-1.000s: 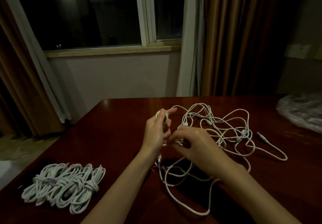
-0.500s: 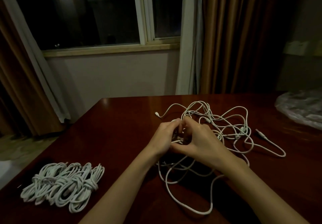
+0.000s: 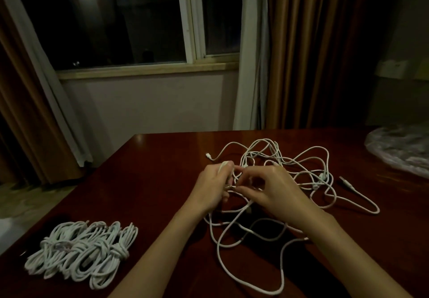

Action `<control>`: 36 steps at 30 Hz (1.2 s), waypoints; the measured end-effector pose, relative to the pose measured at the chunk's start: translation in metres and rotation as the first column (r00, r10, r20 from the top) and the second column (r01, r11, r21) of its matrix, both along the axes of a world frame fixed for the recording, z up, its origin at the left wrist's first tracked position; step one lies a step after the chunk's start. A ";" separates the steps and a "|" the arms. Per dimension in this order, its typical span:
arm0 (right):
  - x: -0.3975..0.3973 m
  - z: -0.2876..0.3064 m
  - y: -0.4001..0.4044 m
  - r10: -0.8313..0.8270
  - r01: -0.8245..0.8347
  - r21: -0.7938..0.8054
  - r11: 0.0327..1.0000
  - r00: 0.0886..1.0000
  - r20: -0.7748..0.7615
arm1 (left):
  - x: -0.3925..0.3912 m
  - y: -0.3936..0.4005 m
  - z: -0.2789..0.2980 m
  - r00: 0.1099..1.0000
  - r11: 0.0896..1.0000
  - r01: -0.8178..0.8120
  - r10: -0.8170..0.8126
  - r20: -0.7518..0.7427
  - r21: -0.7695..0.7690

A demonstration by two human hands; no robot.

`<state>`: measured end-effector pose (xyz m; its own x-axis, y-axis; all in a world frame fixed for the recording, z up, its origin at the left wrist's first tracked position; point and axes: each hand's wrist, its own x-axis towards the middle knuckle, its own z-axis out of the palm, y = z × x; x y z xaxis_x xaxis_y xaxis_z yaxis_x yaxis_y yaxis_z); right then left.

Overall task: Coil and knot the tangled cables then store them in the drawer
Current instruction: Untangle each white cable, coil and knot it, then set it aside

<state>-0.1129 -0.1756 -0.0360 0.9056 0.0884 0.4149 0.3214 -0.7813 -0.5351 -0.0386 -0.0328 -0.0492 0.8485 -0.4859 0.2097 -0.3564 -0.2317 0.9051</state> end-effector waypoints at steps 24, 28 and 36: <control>0.007 0.001 -0.011 -0.099 0.066 0.428 0.902 0.993 0.056 | -0.007 0.006 0.010 0.878 0.919 0.381 -0.394 -0.272 -0.101; 0.006 0.003 -0.015 0.024 0.017 0.497 0.868 0.997 -0.076 | 0.002 0.009 0.008 0.872 0.928 0.275 -0.351 -0.341 -0.253; 0.006 0.005 -0.008 -0.143 0.063 0.479 0.876 0.981 0.132 | -0.004 0.007 0.009 0.904 0.925 0.350 -0.375 -0.205 -0.146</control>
